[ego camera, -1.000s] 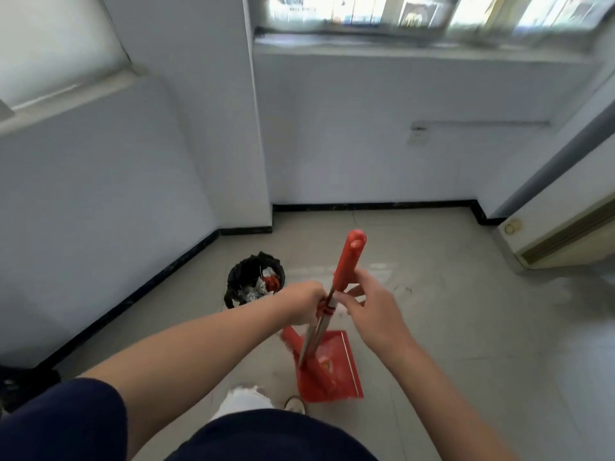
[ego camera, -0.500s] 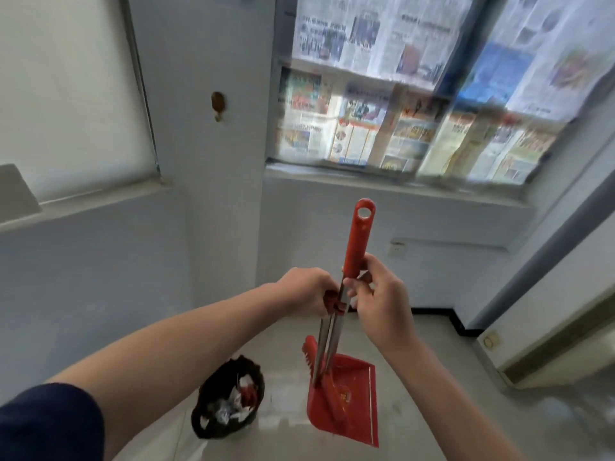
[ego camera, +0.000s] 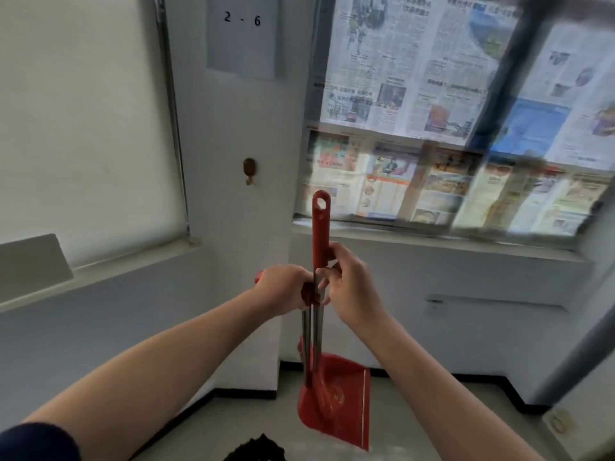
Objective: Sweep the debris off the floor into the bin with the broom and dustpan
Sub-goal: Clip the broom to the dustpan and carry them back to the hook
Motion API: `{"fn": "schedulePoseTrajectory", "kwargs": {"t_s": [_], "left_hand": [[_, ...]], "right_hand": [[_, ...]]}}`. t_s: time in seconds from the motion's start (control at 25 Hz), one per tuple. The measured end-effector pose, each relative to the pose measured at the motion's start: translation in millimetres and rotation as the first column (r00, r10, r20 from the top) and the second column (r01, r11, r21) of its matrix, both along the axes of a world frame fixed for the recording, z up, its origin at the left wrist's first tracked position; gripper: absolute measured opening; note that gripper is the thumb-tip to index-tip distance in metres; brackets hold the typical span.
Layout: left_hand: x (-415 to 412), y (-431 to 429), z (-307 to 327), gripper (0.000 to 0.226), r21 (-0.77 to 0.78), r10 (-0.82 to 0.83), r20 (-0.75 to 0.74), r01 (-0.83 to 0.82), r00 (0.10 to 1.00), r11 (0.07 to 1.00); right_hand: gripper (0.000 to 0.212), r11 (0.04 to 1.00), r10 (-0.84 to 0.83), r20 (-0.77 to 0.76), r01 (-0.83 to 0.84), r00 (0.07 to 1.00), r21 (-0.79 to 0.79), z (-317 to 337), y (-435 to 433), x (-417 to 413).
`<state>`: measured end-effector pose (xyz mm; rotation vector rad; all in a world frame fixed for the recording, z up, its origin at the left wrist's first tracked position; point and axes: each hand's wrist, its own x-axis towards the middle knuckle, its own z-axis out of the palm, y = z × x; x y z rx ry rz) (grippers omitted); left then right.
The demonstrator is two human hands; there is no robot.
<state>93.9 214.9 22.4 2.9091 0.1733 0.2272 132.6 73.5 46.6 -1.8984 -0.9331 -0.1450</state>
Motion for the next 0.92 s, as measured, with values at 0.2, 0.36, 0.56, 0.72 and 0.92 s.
{"fn": "schedulePoseTrajectory", "kwargs": {"t_s": [0.2, 0.36, 0.56, 0.72, 0.92], "left_hand": [[33.7, 107.8, -7.6, 0.016, -0.003, 0.118, 0.064, -0.118, 0.991, 0.993], [74.2, 197.4, -29.8, 0.012, 0.040, 0.145, 0.003, -0.145, 0.989, 0.989], [122.4, 273.3, -71.9, 0.014, 0.037, 0.210, -0.113, -0.207, 0.971, 0.978], [140.8, 302.7, -107.9, 0.019, 0.063, 0.272, -0.179, -0.265, 0.946, 0.962], [168.8, 327.1, -119.9, 0.020, 0.064, 0.269, -0.209, -0.261, 0.940, 0.963]], "right_hand": [[0.019, 0.997, 0.047, -0.168, -0.037, 0.985, 0.063, 6.2, 124.7, 51.5], [0.009, 0.998, 0.003, -0.341, 0.021, 0.940, 0.067, -8.8, 222.6, 89.3], [0.013, 0.996, -0.062, -0.501, 0.085, 0.863, 0.024, -46.4, 307.6, 125.3], [0.012, 0.993, -0.109, -0.551, 0.070, 0.827, -0.092, -70.4, 344.0, 140.5], [0.013, 0.977, -0.189, -0.532, 0.104, 0.826, -0.185, -73.7, 369.2, 168.4]]}}
